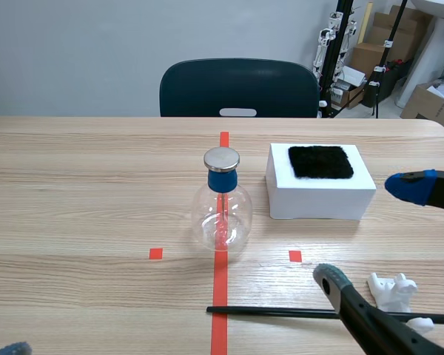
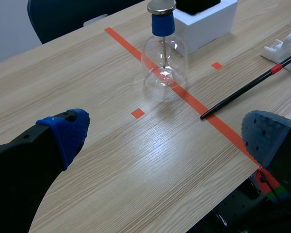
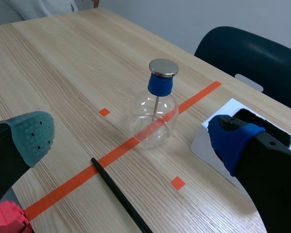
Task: Do the electroscope experiment. return to the home posture
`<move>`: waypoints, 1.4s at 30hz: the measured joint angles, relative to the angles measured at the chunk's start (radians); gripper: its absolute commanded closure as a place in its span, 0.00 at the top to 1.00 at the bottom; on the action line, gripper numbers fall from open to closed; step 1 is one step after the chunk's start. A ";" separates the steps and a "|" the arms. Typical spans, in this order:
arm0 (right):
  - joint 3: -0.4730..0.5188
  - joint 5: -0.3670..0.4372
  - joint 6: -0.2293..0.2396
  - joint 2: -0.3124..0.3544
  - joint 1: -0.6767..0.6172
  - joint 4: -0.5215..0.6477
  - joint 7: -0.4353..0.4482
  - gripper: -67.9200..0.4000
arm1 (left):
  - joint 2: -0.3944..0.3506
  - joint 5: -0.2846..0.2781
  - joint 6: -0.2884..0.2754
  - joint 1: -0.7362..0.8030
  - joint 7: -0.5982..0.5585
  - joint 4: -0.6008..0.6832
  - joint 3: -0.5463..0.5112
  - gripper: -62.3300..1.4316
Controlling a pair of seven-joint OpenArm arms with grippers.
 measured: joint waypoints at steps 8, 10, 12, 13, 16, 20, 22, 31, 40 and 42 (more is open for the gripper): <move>0.000 0.000 0.000 0.000 0.000 0.000 -0.051 1.00 | 0.000 0.000 0.008 0.011 -0.015 0.003 -0.001 1.00; 0.000 0.000 0.000 0.000 0.000 0.000 -0.055 1.00 | 0.000 0.000 0.008 0.010 -0.018 0.003 -0.001 1.00; 0.000 0.000 0.000 0.000 0.000 0.000 -0.080 1.00 | 0.000 0.000 0.008 0.011 -0.018 0.003 -0.001 1.00; 0.000 0.000 0.000 0.000 0.000 0.000 -0.085 1.00 | 0.000 0.000 0.008 0.011 -0.018 0.003 -0.001 1.00; 0.000 0.000 0.000 0.000 0.000 0.000 -0.093 1.00 | 0.000 0.000 0.008 0.011 -0.018 0.003 -0.001 1.00; 0.000 0.000 0.000 0.000 0.000 0.000 -0.108 1.00 | 0.000 0.000 0.008 0.011 -0.019 0.003 -0.001 1.00; 0.000 0.000 0.000 0.000 0.000 0.000 -0.108 1.00 | 0.000 0.000 0.008 0.011 -0.019 0.003 -0.001 1.00; 0.000 0.000 0.000 0.000 0.000 0.000 -0.108 1.00 | 0.000 0.000 0.008 0.010 -0.019 0.003 -0.001 1.00; 0.000 0.000 0.000 0.000 0.000 0.000 -0.108 1.00 | 0.000 0.000 0.008 -0.011 -0.021 0.003 -0.001 1.00; 0.000 0.000 0.000 0.000 0.000 0.000 -0.108 1.00 | 0.000 0.000 0.008 -0.033 -0.023 0.005 -0.001 1.00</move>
